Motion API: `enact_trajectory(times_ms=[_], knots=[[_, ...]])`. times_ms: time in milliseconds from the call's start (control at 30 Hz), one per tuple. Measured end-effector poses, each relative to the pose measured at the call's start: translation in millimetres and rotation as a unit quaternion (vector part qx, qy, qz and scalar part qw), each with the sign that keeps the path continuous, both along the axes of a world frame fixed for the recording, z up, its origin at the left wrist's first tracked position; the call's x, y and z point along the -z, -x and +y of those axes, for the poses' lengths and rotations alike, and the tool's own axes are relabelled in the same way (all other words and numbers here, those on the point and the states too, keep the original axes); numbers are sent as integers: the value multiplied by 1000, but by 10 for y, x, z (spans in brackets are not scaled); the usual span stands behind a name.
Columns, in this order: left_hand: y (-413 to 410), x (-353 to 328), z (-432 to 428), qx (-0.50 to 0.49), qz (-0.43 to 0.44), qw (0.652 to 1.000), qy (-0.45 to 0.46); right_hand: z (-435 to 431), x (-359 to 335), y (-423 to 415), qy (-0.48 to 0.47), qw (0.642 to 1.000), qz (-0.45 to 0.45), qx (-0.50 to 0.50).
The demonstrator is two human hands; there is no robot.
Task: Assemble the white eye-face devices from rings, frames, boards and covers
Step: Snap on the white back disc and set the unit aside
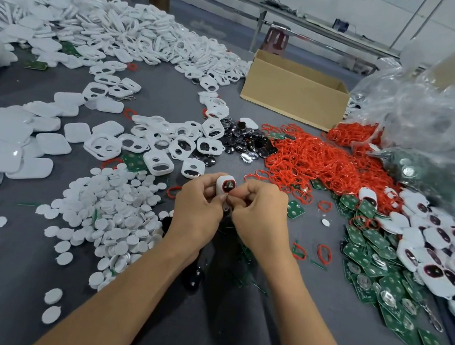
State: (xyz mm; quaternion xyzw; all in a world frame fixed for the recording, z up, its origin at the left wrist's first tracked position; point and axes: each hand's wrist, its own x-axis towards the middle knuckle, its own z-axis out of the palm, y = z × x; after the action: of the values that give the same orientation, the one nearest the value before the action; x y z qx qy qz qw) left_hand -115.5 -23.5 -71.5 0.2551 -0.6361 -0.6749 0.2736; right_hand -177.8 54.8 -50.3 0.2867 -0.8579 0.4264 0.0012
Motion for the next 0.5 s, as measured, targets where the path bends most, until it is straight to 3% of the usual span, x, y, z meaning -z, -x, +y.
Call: enact_trajectory(times_ms=[500], knots=[[11, 16, 27, -16, -8, 999, 40, -40, 61, -39, 9, 999, 26, 37]])
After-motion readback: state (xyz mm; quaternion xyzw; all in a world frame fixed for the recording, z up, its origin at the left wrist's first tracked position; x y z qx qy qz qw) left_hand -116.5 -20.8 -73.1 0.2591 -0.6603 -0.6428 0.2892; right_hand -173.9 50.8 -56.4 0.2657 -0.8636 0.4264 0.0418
